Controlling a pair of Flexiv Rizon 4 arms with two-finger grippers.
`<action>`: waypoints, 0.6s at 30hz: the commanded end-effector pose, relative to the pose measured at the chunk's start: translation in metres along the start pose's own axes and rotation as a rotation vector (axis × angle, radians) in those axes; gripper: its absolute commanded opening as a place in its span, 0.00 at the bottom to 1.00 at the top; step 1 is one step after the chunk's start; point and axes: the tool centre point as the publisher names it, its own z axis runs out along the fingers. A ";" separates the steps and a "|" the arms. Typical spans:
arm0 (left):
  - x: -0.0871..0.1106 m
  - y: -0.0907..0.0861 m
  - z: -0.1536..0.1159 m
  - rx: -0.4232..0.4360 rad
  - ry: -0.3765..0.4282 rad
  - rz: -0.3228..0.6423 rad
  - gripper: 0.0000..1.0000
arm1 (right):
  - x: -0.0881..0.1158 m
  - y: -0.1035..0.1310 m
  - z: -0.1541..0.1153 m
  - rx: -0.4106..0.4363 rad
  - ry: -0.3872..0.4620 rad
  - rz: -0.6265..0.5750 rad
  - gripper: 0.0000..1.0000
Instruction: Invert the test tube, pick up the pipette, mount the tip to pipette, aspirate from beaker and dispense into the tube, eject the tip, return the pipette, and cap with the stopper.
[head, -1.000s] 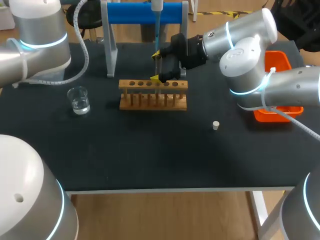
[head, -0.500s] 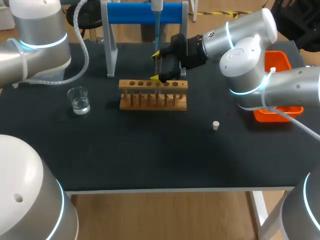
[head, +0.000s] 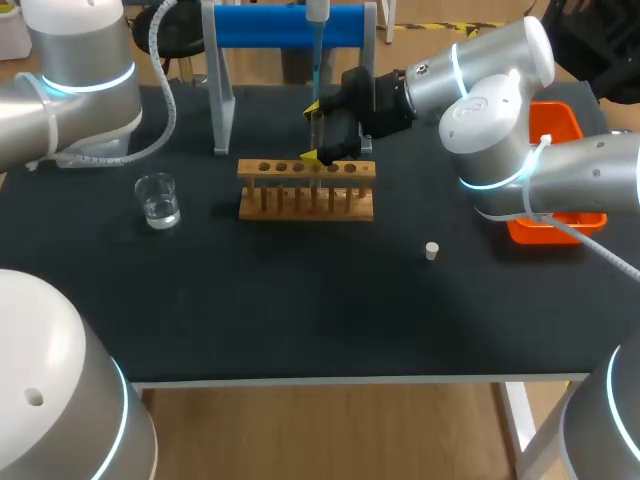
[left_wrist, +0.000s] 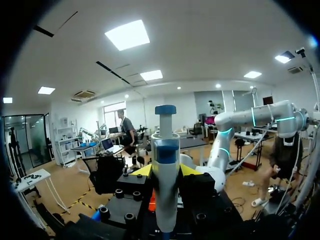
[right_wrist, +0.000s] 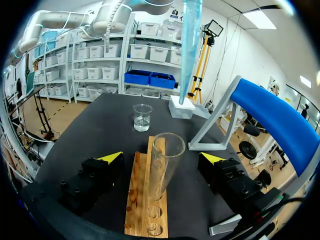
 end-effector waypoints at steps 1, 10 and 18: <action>-0.002 0.002 0.001 0.006 0.004 0.001 0.00 | 0.000 0.000 -0.001 0.002 0.002 0.000 1.00; -0.003 0.008 0.003 0.012 0.008 -0.005 0.00 | 0.000 0.000 -0.001 0.002 0.002 0.000 1.00; -0.002 0.014 0.004 0.019 0.008 -0.025 0.00 | 0.000 0.000 -0.001 0.002 0.002 0.000 1.00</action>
